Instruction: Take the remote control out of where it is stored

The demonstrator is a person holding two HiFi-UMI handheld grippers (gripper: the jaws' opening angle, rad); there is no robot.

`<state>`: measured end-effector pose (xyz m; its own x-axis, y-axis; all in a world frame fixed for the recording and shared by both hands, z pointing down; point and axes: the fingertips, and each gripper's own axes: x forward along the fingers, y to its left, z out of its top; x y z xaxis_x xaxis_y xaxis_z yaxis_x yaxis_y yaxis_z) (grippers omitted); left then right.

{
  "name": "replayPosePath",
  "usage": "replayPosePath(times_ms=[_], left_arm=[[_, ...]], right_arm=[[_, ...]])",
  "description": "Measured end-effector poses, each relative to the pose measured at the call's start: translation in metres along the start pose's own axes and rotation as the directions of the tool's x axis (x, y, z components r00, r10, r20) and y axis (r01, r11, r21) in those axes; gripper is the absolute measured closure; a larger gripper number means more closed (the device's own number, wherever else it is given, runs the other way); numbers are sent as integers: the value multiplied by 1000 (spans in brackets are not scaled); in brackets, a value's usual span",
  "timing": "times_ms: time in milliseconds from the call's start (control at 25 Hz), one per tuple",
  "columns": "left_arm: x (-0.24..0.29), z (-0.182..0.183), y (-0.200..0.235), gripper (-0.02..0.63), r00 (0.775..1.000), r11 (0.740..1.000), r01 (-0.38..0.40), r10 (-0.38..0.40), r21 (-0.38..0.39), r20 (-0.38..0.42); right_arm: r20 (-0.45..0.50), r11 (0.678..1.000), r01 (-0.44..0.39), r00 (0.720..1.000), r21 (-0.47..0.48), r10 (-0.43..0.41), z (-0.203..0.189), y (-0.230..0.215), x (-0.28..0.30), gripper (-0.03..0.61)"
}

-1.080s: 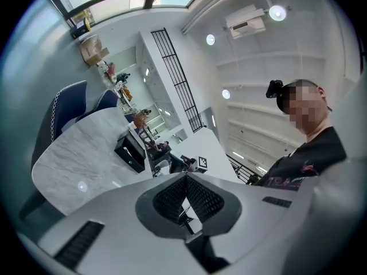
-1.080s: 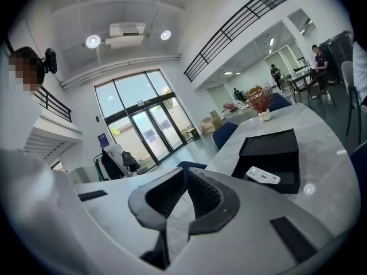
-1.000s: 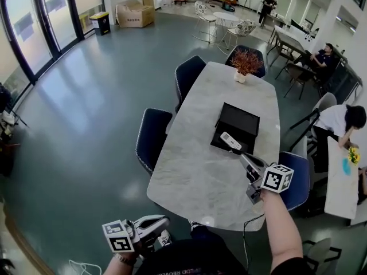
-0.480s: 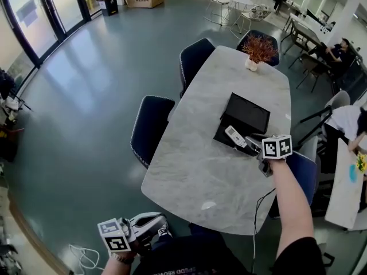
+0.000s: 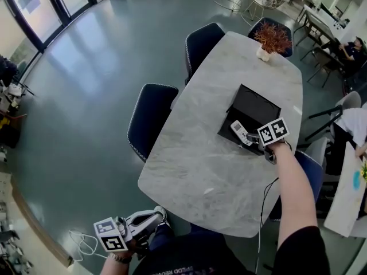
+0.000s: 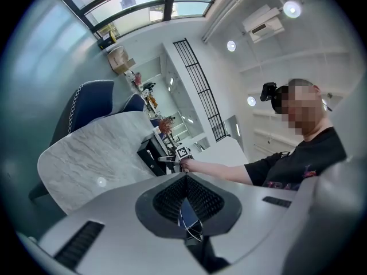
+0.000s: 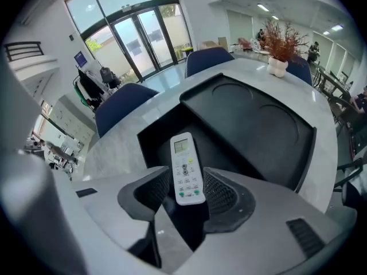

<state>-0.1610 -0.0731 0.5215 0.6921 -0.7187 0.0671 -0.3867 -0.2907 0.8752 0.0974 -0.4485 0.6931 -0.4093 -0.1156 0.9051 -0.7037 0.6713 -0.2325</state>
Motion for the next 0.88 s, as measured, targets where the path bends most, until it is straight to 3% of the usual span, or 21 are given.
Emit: replayPosePath(times_ms=[160, 560, 880], left_arm=[[7, -5, 4, 611, 1000, 999, -22, 22, -23, 5], [22, -11, 6, 611, 999, 999, -40, 40, -36, -12], [31, -16, 7, 611, 999, 998, -49, 47, -48, -25]], right_arm=[[-66, 999, -22, 998, -32, 20, -5, -5, 17, 405], [-117, 996, -86, 990, -30, 82, -6, -6, 36, 385], [-162, 991, -94, 984, -98, 77, -12, 0, 50, 385]])
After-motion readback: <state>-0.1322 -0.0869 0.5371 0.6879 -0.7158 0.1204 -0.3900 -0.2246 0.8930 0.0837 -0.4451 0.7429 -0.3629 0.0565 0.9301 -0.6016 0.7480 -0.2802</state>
